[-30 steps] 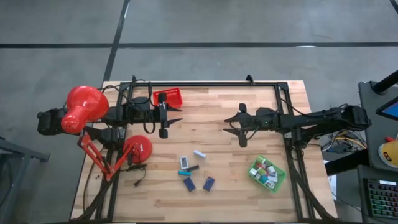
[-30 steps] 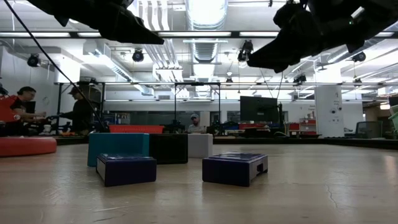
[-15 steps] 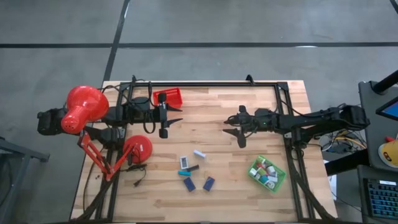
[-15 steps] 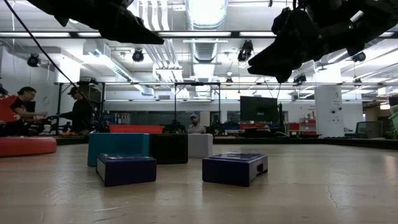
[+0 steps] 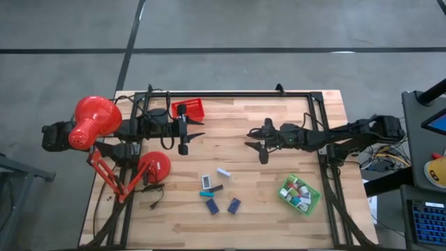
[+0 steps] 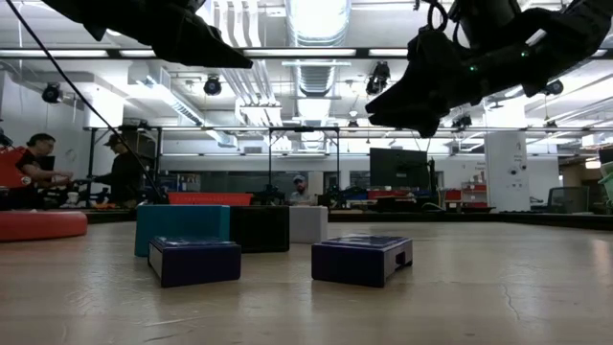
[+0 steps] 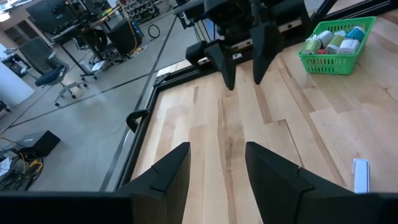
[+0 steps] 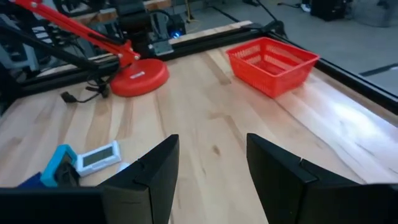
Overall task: Pick & Place Office items
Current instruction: Put the right white digital clock into the red bin
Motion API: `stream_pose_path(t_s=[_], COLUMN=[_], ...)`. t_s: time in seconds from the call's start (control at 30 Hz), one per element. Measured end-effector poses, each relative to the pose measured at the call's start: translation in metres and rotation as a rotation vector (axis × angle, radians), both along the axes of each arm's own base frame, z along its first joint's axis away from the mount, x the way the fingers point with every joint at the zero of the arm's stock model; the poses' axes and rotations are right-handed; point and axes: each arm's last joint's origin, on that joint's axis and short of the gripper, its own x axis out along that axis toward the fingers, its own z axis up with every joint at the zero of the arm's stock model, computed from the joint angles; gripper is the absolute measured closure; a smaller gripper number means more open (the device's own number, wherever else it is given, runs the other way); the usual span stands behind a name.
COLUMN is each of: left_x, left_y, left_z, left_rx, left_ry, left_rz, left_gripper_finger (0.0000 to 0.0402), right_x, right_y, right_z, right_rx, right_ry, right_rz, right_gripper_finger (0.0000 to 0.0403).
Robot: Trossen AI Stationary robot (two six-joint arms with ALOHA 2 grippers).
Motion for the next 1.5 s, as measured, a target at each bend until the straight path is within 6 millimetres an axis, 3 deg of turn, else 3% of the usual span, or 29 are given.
stream_pose_path(t_s=[0.2, 0.43, 0.6, 0.83, 1.0, 1.13, 1.27, 1.5], left_x=[0.000, 0.000, 0.000, 0.000, 0.000, 0.000, 0.000, 0.000], left_y=[0.000, 0.000, 0.000, 0.000, 0.000, 0.000, 0.000, 0.000], left_z=[0.000, 0.000, 0.000, -0.001, -0.001, -0.001, -0.001, -0.001], left_rx=[0.000, 0.000, 0.000, -0.001, -0.002, -0.002, -0.002, -0.002], left_ry=[0.000, 0.000, 0.000, 0.007, 0.008, 0.010, 0.010, 0.010], left_rz=[-0.001, -0.001, -0.001, -0.001, -0.001, 0.000, -0.001, -0.001], left_gripper_finger=[0.0243, 0.0243, 0.0243, 0.0243, 0.0243, 0.0243, 0.0243, 0.0243], right_x=[0.008, 0.009, -0.007, -0.044, -0.056, -0.060, -0.060, -0.055], right_y=[0.000, -0.001, 0.000, -0.010, -0.026, -0.045, -0.059, -0.063], right_z=[-0.008, -0.003, 0.012, -0.006, -0.006, -0.010, -0.007, 0.000], right_rx=[-0.015, -0.090, -0.216, -0.348, -0.446, -0.373, -0.281, -0.263], right_ry=[0.038, 0.044, -0.090, -0.239, -0.309, -0.255, -0.230, -0.224], right_rz=[0.012, 0.018, 0.023, 0.045, 0.120, 0.113, 0.211, 0.233], right_gripper_finger=[0.0224, 0.0225, 0.0225, 0.0225, 0.0225, 0.0225, 0.0215, 0.0200])
